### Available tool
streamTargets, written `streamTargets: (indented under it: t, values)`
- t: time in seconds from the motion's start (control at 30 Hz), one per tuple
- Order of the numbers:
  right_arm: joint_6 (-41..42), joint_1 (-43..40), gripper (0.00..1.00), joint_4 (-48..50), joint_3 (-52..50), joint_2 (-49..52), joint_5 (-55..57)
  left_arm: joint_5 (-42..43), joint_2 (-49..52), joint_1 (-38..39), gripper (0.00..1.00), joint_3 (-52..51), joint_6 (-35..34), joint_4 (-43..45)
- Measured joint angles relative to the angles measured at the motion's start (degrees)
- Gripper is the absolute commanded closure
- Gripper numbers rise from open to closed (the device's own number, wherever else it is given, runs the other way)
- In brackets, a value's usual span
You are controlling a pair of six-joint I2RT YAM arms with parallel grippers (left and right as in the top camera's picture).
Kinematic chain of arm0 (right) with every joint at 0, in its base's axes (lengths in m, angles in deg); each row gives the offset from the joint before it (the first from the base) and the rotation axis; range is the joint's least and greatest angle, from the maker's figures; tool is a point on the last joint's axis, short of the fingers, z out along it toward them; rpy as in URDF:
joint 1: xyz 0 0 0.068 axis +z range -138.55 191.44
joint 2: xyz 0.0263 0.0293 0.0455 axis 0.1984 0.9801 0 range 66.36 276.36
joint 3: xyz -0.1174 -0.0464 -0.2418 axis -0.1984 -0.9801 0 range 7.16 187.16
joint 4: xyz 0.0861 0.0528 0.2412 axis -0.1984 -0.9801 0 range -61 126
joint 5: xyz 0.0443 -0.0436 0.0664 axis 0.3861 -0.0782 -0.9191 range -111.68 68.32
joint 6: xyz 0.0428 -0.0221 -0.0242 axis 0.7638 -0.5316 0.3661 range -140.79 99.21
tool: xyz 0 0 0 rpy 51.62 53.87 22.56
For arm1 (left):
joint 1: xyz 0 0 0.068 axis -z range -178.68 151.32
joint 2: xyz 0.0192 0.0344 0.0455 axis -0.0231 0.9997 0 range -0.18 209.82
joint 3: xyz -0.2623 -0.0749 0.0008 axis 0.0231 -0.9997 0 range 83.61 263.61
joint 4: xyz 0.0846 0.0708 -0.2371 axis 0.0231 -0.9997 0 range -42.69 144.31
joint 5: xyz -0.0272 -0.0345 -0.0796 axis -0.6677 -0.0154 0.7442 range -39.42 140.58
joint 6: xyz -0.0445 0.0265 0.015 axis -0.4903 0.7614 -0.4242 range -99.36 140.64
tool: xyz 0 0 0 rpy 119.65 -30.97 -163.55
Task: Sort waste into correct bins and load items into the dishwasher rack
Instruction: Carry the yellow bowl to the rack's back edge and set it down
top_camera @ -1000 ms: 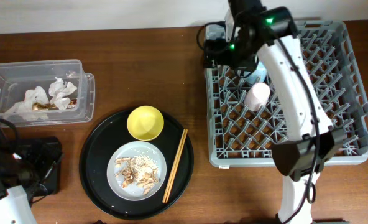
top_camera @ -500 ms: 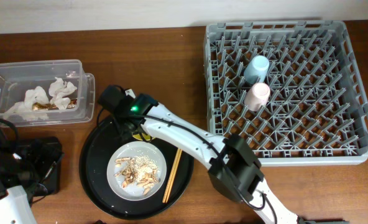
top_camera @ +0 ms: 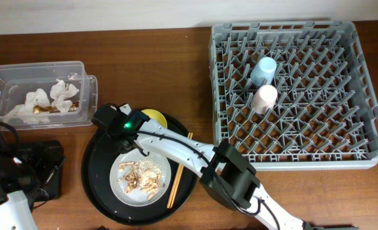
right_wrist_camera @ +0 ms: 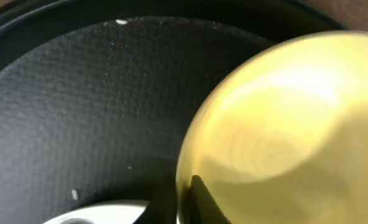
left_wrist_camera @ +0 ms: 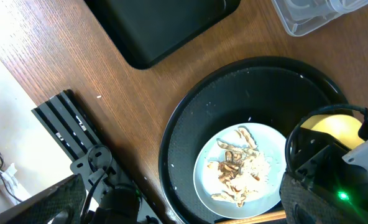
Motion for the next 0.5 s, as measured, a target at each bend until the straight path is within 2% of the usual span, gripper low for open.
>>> streamTargets:
  t: [0.1, 0.2, 0.23, 0.33, 0.37, 0.4, 0.43, 0.5]
  values:
    - [0.07, -2.14, 0.96, -5.79, 3.78, 0.04, -0.31, 0.00, 0.00, 0.00, 0.01, 0.00, 0.00, 0.02]
    - [0.13, -6.51, 0.96, -16.59, 16.13, -0.39, -1.79, 0.00, 0.00, 0.00, 0.01, 0.00, 0.00, 0.02]
    - [0.11, -8.96, 0.96, -21.49, 23.30, -0.74, -2.49, 0.00, 0.00, 0.00, 0.01, 0.00, 0.00, 0.00]
    - [-0.81, -20.61, 0.96, -37.38, 45.46, -5.84, -7.56, 0.00, 0.00, 0.00, 0.01, 0.00, 0.00, 0.00]
    - [-2.12, -26.75, 0.96, -41.03, 48.59, -6.01, -9.27, 0.00, 0.00, 0.00, 0.01, 0.00, 0.00, 0.02]
    - [-4.70, -31.89, 0.96, -42.05, 50.12, -6.21, -14.64, 0.00, 0.02, 0.00, 0.01, 0.00, 0.00, -0.02]
    - [-8.33, -41.31, 0.95, -42.18, 50.51, -6.19, -23.93, 0.00, 0.00, 0.00, 0.01, 0.00, 0.00, -0.11]
    - [-12.81, -52.59, 0.96, -42.18, 50.16, -5.99, -33.64, 0.00, 0.00, 0.00, 0.01, 0.00, 0.00, 0.00]
